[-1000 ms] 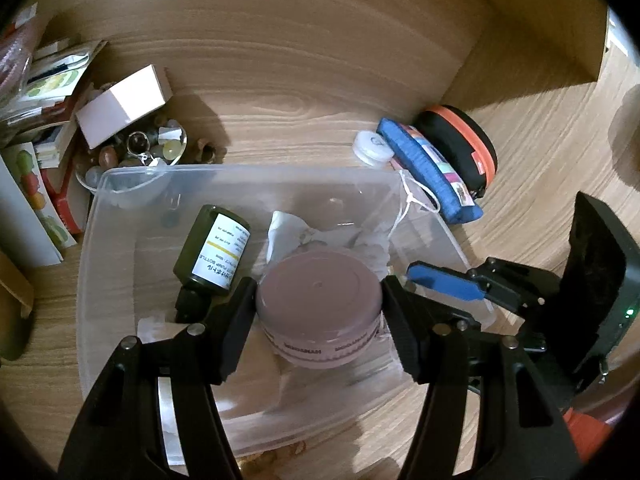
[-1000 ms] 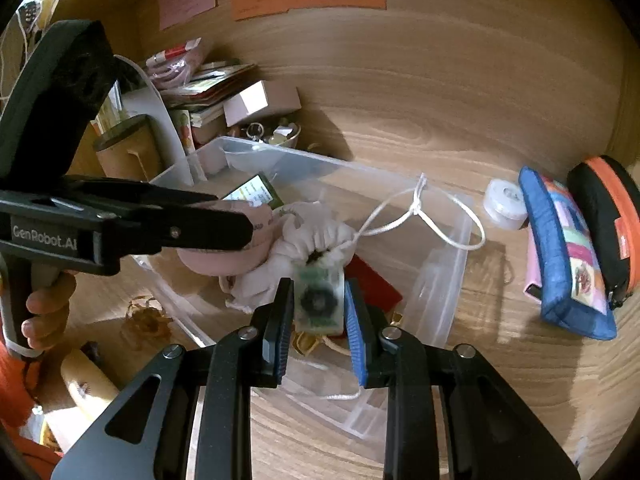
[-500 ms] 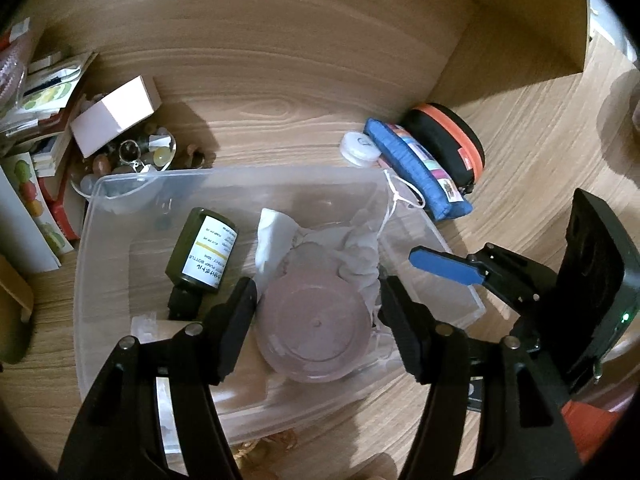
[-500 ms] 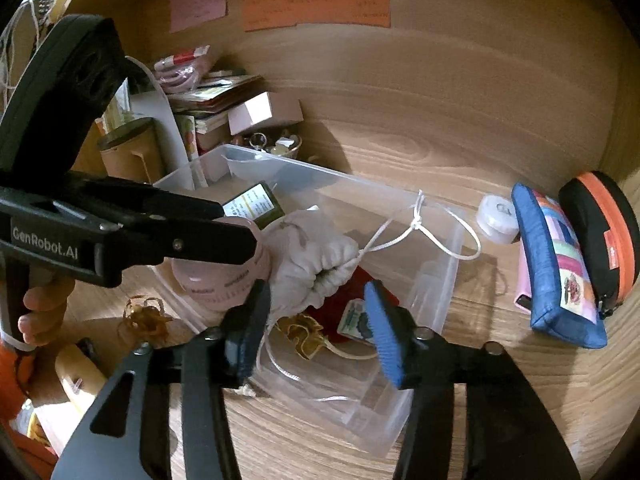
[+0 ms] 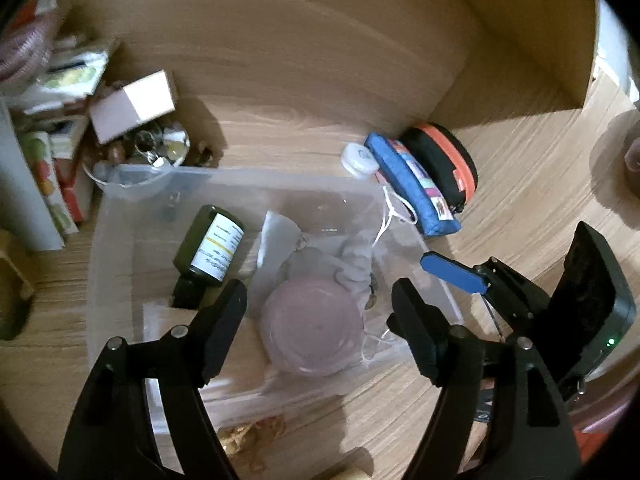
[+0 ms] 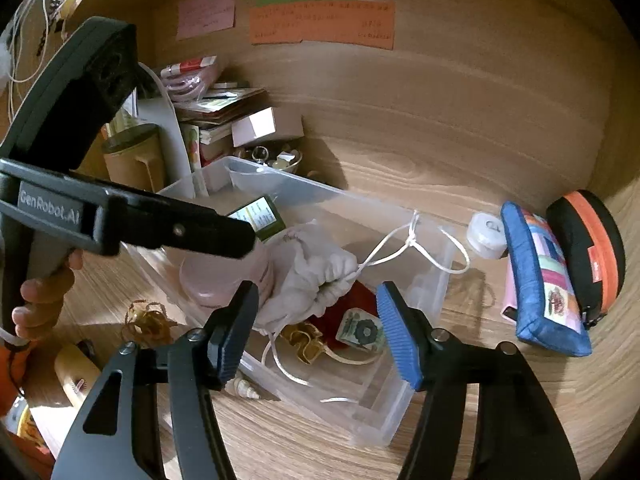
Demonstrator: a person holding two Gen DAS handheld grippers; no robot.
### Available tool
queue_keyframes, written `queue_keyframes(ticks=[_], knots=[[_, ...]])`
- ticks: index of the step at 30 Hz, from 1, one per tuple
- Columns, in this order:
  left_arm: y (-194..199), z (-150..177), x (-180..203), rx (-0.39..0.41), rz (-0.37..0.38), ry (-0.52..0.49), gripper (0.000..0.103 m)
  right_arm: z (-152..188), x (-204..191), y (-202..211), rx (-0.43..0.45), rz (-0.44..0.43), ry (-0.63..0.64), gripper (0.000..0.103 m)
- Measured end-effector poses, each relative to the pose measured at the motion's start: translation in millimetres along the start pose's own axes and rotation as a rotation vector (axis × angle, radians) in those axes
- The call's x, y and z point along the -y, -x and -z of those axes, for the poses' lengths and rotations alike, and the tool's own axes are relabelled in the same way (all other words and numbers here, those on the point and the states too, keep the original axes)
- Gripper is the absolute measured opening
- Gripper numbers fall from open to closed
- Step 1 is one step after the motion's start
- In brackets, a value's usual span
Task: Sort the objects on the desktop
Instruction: 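Open left gripper over the bin while right lowers the green card into it, then grasp the tan twine bundle with left gripper and lift it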
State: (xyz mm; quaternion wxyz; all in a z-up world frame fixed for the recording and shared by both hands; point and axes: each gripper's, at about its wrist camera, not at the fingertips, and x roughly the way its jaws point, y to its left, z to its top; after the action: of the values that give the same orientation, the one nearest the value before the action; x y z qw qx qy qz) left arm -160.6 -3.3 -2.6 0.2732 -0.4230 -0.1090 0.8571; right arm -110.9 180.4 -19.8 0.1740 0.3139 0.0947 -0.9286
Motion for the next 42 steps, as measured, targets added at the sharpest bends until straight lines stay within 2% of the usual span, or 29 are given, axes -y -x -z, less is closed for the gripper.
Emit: queue_keyframes(ticks=[3,6,12,14,16,18,23,32,36,40,41,42], knots=[[15.1,2.0,-0.8,0.034,-0.053,0.007,0.081,-1.4,-0.3,8.4,0.01,0.006,-0.007,0.058],[30.0,7.0,-4.1,0.048,-0.062,0.019,0.081,-1.3,-1.3,17.7,0.017,0.013,-0.02,0.063],[62.4,25.0,-0.7,0.094,-0.146,-0.015,0.083,2.5,-4.9,40.3,0.041,0.016,-0.043,0.066],[71.0,33.2,-0.6,0.103,-0.172,-0.021,0.086,3.9,-7.1,46.0,0.045,0.017,-0.046,0.066],[78.5,41.3,-2.4,0.118,-0.2,-0.025,0.094,6.2,-10.8,50.8,0.048,0.021,-0.043,0.067],[83.6,51.8,-4.8,0.125,-0.238,-0.034,0.094,9.8,-14.2,53.3,0.046,0.021,-0.039,0.068],[75.5,74.5,-10.5,0.082,-0.344,-0.075,0.094,23.3,-23.4,49.0,0.005,0.011,-0.044,0.069],[31.8,99.6,-17.1,-0.038,-0.407,-0.167,0.094,52.0,-31.8,32.4,-0.085,-0.023,-0.076,0.069],[13.3,103.4,-13.5,-0.097,-0.369,-0.234,0.094,59.6,-32.0,21.5,-0.133,-0.048,-0.097,0.069],[3.8,101.4,-15.9,-0.123,-0.354,-0.254,0.093,63.2,-30.8,8.0,-0.181,-0.076,-0.129,0.069],[2.9,101.1,-16.5,-0.125,-0.346,-0.258,0.091,64.1,-30.5,5.6,-0.187,-0.078,-0.134,0.069],[2.3,100.9,-16.9,-0.129,-0.339,-0.263,0.082,64.5,-30.5,3.1,-0.193,-0.079,-0.139,0.069]])
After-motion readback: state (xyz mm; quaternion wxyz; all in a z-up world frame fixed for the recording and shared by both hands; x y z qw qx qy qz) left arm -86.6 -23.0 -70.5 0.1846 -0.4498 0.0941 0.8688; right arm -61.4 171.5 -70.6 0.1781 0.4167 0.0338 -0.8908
